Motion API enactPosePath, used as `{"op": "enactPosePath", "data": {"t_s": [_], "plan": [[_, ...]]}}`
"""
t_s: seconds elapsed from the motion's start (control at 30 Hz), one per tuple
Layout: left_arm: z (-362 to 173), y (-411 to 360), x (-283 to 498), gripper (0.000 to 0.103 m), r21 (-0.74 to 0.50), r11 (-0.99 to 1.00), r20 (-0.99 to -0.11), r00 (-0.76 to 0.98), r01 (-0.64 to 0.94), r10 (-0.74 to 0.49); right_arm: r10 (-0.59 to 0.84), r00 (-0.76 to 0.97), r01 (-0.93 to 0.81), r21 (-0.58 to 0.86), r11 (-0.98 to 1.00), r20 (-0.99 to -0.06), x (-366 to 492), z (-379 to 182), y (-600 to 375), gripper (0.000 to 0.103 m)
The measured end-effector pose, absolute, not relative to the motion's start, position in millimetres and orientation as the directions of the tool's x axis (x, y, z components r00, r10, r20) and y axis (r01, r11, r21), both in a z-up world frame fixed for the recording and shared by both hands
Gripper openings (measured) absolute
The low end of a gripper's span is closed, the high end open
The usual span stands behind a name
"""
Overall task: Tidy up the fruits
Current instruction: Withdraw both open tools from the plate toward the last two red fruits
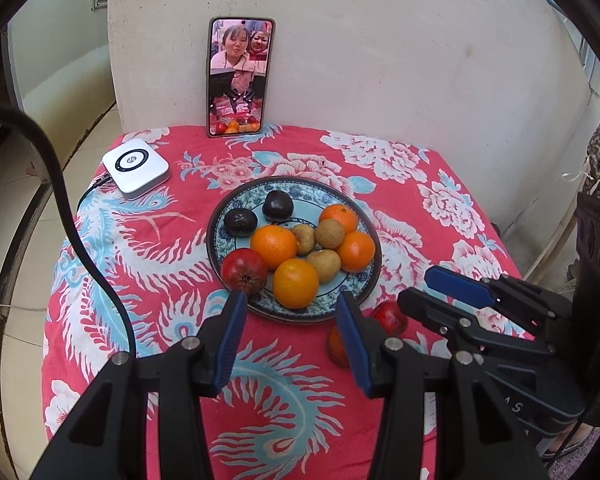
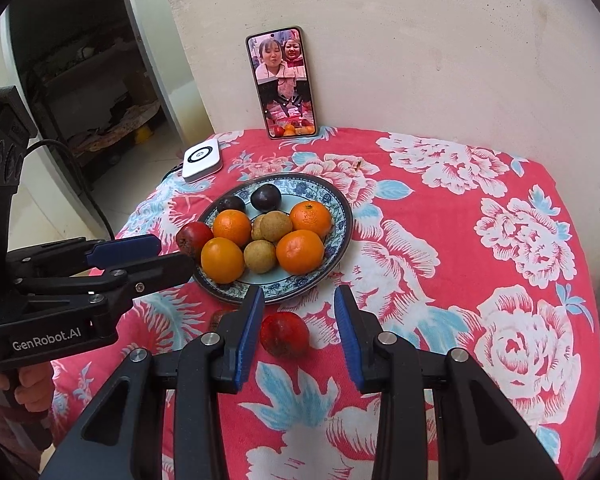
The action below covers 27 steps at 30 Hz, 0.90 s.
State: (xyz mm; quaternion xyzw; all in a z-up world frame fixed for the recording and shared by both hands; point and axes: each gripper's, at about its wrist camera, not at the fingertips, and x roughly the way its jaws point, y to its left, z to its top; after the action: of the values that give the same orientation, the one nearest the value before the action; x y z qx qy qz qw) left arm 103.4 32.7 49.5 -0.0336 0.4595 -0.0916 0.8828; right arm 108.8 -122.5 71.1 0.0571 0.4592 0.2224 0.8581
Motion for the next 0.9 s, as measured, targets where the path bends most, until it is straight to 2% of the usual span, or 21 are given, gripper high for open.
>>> {"op": "enactPosePath", "data": {"t_s": [0.9], "plan": [[26,-8,88,0.049,-0.133,0.978,-0.851,0.488,0.161,-0.197,0.423,0.473,-0.285,0.320,0.903,-0.773,90,59,-152,0.038]]}}
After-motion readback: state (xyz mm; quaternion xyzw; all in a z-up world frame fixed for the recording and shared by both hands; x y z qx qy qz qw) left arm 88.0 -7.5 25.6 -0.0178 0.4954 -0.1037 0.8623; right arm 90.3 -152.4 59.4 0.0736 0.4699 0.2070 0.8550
